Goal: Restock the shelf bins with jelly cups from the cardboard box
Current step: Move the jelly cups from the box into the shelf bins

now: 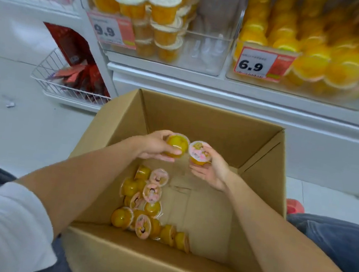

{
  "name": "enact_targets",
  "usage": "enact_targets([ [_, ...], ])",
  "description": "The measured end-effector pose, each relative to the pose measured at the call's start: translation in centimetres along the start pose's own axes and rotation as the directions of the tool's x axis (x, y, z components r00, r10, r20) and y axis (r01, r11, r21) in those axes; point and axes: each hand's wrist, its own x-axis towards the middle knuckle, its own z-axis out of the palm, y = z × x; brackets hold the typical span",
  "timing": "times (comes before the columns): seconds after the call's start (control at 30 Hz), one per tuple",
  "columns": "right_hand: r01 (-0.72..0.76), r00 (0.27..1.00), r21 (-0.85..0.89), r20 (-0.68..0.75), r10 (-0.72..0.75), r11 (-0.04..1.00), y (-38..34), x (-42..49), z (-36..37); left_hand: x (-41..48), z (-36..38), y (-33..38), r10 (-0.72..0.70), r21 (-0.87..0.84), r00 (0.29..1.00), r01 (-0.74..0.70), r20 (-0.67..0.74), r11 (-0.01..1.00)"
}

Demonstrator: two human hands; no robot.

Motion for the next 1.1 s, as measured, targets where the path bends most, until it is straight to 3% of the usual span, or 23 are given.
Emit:
enact_targets([
  [0.1, 0.110, 0.991, 0.232, 0.046, -0.124, 0.966, -5.6, -4.1, 0.3, -1.1, 2.9, 5.5, 0.183, -0.158, 0.983, -0.186, -0.031, 0.970],
  [0.23, 0.296, 0.946, 0.360, 0.016, -0.324, 0.885, -11.9, -9.3, -0.3, -4.0, 6.9, 12.8, 0.332, -0.284, 0.943, -0.327, -0.034, 0.901],
  [0.4, 0.468, 0.865, 0.385, -0.017, -0.501, 0.796, -18.0, -13.9, -0.9, -6.5, 9.9, 20.1, 0.538, 0.008, 0.840, -0.538, -0.070, 0.843],
  [0.6, 0.593, 0.797, 0.350, -0.126, -0.591, 0.725, -24.5, -16.6, -0.8, -6.1, 10.8, 26.5, 0.800, 0.374, 0.592, -0.723, -0.096, 0.581],
  [0.7, 0.632, 0.775, 0.216, -0.193, -0.602, 0.744, -27.5, -15.9, -1.7, -4.3, 10.3, 29.0, 0.847, 0.529, 0.512, -0.683, -0.146, 0.504],
  [0.8, 0.643, 0.687, -0.036, -0.416, -0.596, 0.765, -30.9, -13.5, -4.5, -2.4, 9.5, 31.4, 0.865, 0.713, 0.479, -0.555, -0.146, 0.428],
  [0.87, 0.619, 0.577, -0.176, -0.559, -0.595, 0.765, -33.2, -11.8, -7.0, -0.7, 8.6, 33.0, 0.865, 0.827, 0.488, -0.433, -0.121, 0.360],
  [0.93, 0.619, 0.504, -0.241, -0.609, -0.612, 0.748, -35.2, -10.8, -8.7, 1.4, 7.8, 34.5, 0.846, 0.901, 0.530, -0.332, -0.067, 0.278],
  [1.03, 0.655, 0.476, -0.253, -0.593, -0.649, 0.712, -38.8, -9.4, -10.7, 4.5, 7.5, 36.6, 0.809, 0.944, 0.587, -0.258, -0.015, 0.204],
  [1.1, 0.607, 0.403, -0.443, -0.544, -0.736, 0.660, -40.8, -8.1, -11.1, 6.4, 7.3, 38.0, 0.798, 0.962, 0.603, -0.212, -0.012, 0.174],
])
